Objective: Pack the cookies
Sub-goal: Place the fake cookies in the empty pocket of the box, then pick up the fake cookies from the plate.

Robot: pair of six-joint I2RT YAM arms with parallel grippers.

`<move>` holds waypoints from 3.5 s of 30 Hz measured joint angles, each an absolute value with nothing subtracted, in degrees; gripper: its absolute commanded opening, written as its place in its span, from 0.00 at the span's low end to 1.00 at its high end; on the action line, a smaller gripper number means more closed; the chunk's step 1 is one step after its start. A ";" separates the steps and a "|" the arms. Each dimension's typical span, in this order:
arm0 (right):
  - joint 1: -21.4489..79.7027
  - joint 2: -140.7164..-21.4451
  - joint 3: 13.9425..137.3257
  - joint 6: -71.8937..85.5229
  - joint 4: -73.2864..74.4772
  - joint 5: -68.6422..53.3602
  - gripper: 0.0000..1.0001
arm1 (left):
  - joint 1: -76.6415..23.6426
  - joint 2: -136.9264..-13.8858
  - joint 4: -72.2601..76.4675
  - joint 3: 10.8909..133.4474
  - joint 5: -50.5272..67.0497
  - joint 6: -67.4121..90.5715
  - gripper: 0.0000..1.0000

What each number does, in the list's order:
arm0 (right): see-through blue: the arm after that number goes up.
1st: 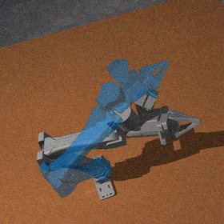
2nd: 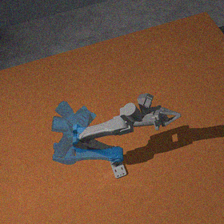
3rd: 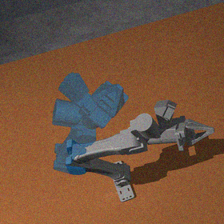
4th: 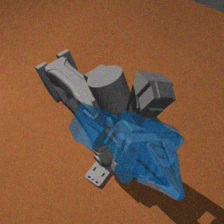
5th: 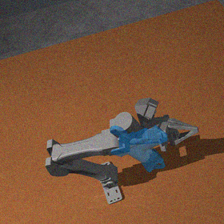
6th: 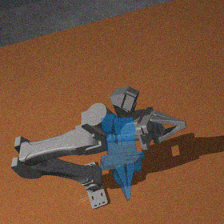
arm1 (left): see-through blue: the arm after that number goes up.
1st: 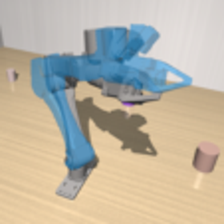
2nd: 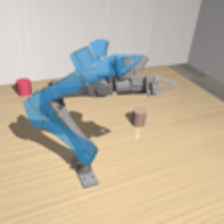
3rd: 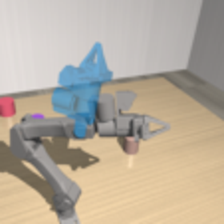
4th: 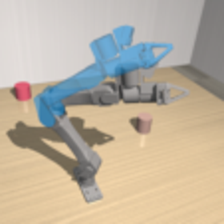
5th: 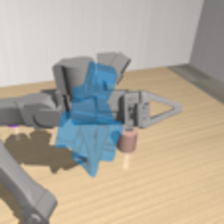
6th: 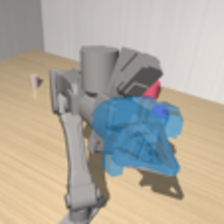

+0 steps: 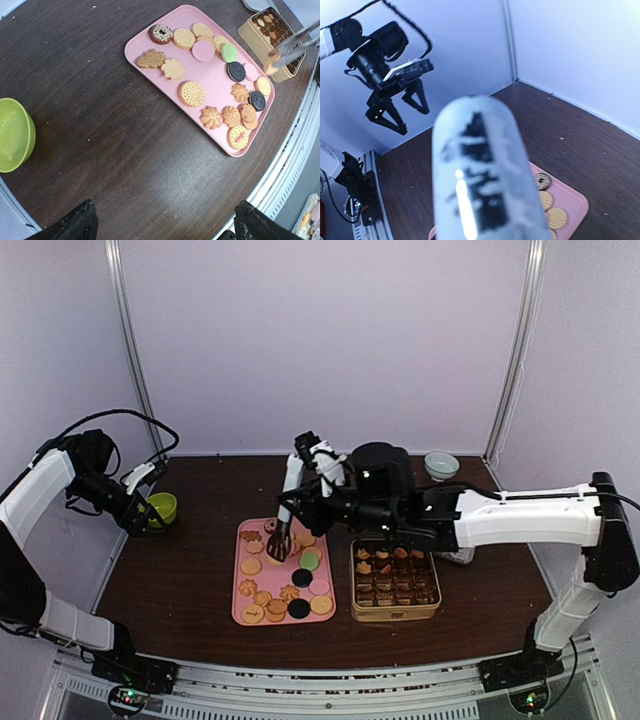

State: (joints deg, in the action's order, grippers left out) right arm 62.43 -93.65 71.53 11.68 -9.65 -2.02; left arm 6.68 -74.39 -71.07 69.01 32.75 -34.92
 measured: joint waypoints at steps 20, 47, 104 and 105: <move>51.27 -57.91 42.94 7.57 4.12 12.82 0.00 | 6.68 -74.87 -71.18 69.01 33.56 -34.89 0.98; 51.11 -57.58 42.48 4.38 7.70 12.84 0.07 | 6.68 -75.33 -71.16 69.01 33.67 -34.87 0.98; 70.22 -102.30 75.61 7.46 -5.04 -3.25 0.32 | 6.72 -68.71 -61.73 64.60 13.87 -25.02 0.98; 70.35 -102.45 75.61 7.51 -5.10 -3.31 0.32 | 6.72 -68.95 -61.54 64.58 14.20 -24.86 0.98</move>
